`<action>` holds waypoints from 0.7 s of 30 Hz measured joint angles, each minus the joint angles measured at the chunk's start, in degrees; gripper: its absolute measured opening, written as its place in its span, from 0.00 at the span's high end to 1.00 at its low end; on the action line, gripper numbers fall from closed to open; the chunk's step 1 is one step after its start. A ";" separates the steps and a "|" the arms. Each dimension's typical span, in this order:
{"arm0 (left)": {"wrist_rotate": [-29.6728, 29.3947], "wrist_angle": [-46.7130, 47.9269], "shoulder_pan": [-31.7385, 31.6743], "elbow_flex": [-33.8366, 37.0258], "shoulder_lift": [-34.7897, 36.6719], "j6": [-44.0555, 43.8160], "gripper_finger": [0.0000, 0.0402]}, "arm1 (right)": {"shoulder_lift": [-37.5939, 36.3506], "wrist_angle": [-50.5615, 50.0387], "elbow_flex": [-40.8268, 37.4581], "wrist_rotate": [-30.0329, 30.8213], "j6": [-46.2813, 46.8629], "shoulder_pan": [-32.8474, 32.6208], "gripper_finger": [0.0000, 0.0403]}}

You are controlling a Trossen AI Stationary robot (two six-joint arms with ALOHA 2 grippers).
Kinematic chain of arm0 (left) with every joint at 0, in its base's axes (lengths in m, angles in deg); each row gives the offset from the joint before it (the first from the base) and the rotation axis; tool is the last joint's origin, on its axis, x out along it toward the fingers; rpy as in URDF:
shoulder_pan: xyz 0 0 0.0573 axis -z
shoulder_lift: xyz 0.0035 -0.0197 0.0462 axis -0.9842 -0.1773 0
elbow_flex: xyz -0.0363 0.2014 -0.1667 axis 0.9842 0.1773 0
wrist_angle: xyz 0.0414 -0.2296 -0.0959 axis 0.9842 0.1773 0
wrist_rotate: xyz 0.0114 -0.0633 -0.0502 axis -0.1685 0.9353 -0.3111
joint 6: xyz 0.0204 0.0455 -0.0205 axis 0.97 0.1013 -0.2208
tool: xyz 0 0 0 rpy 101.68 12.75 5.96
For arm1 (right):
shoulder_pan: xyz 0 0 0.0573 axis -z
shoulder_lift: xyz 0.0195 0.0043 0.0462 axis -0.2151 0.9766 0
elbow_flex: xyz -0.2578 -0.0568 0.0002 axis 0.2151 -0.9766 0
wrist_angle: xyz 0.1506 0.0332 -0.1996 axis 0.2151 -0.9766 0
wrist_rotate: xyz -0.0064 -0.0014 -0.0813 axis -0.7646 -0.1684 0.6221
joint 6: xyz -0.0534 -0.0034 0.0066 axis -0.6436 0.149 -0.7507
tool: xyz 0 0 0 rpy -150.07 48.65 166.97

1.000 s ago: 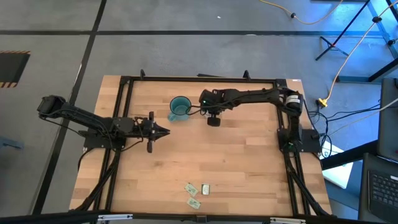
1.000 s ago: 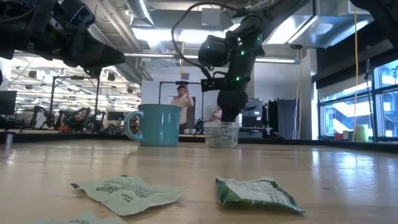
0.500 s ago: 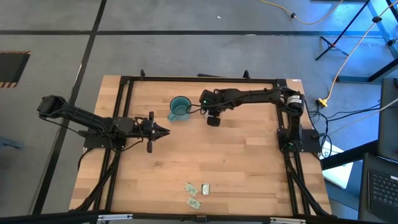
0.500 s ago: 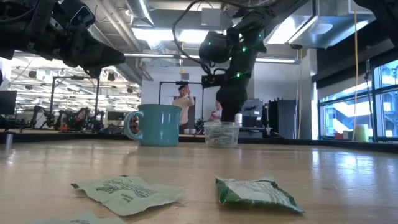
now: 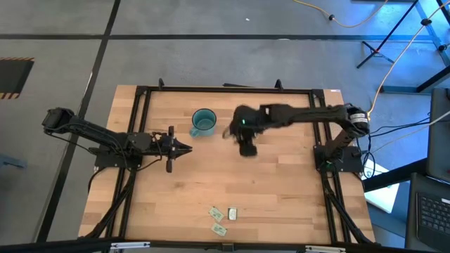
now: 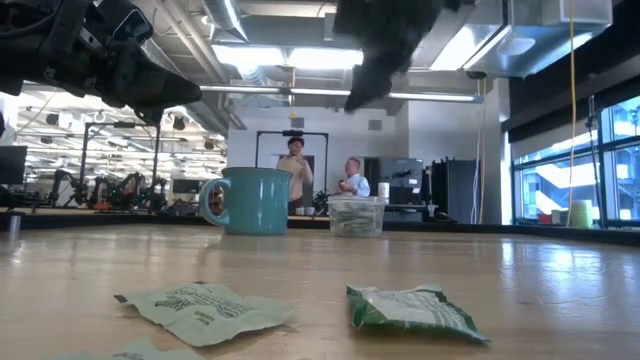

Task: Pick and place items into bin
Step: Put the green stevia packet into the transparent bin

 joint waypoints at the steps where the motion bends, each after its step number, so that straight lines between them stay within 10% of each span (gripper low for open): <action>1: 0.00 0.01 0.01 0.00 0.00 0.00 0.90 | -0.17 0.68 0.00 -1.83 1.07 -2.06 0.69; 21: -0.46 0.09 0.00 0.00 0.00 0.01 0.90 | 15.94 16.42 -0.09 12.26 4.22 -32.47 0.79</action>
